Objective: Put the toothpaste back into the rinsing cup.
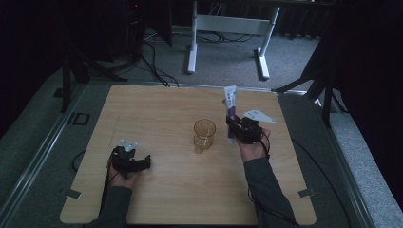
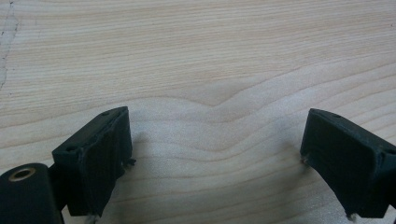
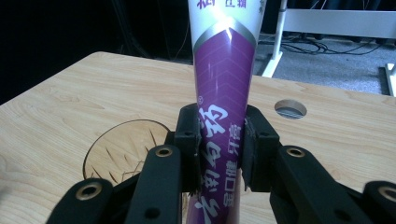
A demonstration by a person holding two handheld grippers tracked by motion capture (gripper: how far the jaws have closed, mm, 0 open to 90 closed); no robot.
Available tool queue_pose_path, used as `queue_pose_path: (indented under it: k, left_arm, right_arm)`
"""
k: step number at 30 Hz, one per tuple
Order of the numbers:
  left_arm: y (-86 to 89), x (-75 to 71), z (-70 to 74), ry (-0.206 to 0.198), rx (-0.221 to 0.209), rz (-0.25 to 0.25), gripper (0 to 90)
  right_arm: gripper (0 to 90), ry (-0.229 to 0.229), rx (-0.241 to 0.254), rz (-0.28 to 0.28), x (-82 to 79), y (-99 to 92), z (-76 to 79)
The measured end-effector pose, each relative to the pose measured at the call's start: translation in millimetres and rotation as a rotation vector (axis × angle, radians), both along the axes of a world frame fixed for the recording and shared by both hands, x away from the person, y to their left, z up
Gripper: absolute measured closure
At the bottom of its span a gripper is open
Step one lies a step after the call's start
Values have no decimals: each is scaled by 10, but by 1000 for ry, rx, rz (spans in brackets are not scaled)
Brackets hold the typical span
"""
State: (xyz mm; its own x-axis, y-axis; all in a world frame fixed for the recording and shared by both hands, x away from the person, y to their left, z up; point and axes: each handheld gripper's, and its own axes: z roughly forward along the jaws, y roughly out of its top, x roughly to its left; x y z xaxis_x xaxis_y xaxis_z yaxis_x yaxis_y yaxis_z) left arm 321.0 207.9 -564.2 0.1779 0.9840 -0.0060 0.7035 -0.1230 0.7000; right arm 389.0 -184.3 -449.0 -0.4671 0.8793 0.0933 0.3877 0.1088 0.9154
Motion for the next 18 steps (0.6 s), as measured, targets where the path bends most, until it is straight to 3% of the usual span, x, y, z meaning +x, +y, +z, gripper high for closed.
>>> queue_pose_path:
  k: [18]
  left_arm:
    - [1,-1,1,1,2,-2,91]
  right_arm:
    - [715,-8,38,10,66,19,31]
